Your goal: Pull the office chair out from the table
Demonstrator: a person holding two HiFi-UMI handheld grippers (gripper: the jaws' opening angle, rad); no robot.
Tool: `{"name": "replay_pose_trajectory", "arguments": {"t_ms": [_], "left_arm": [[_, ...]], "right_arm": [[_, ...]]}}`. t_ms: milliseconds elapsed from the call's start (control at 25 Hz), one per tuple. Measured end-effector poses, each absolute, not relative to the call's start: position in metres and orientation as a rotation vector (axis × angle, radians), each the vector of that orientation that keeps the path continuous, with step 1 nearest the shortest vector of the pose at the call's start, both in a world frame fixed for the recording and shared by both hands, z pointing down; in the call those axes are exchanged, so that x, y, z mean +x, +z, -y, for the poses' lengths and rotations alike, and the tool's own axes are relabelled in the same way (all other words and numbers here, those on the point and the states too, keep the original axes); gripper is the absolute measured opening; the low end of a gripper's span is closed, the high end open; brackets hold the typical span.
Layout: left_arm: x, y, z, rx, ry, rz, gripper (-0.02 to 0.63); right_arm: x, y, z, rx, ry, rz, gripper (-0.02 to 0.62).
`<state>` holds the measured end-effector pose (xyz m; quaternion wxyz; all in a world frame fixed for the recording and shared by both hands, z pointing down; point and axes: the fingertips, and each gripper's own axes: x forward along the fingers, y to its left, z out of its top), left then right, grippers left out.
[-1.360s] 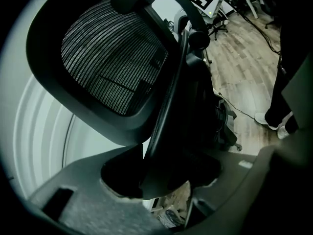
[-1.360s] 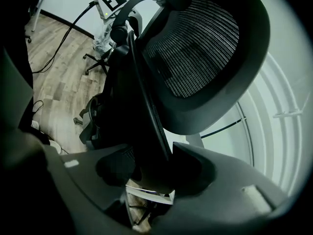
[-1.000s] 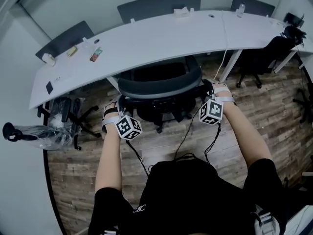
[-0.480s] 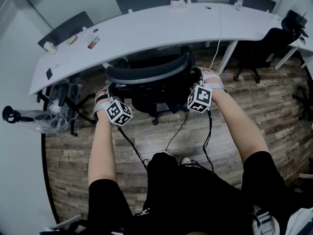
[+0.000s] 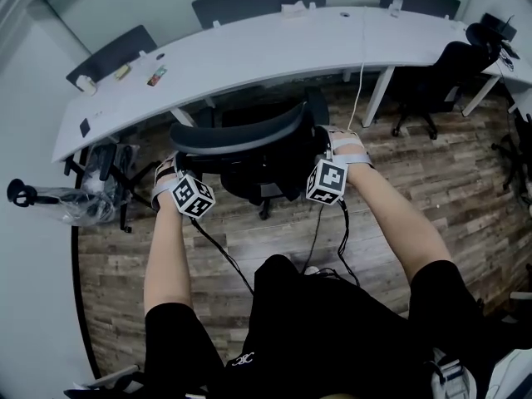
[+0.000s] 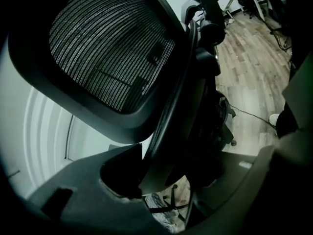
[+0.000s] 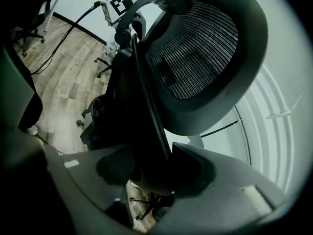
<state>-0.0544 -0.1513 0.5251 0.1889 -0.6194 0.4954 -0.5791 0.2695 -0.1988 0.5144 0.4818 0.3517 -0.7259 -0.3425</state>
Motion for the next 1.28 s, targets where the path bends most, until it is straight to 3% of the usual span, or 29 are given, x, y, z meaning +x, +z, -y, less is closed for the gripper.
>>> {"name": "replay_pose_trajectory", "arguments": {"t_ms": [760,1160,1280], "left_arm": [[0.016,0.525,0.041,-1.747,-1.609,-1.380,0.229],[0.029,0.519,0.027,-1.821,-1.498,-1.551,0.285],[0.035,0.507,0.011,-1.877,-1.388,-1.706,0.277]], "right_arm": [[0.333,0.513,0.111,0.845,-0.870,1.827,0.233],[0.348,0.505,0.093,0.882,-0.776,1.982,0.277],[0.358,0.492,0.080,0.992,-0.683,2.063,0.229]]}}
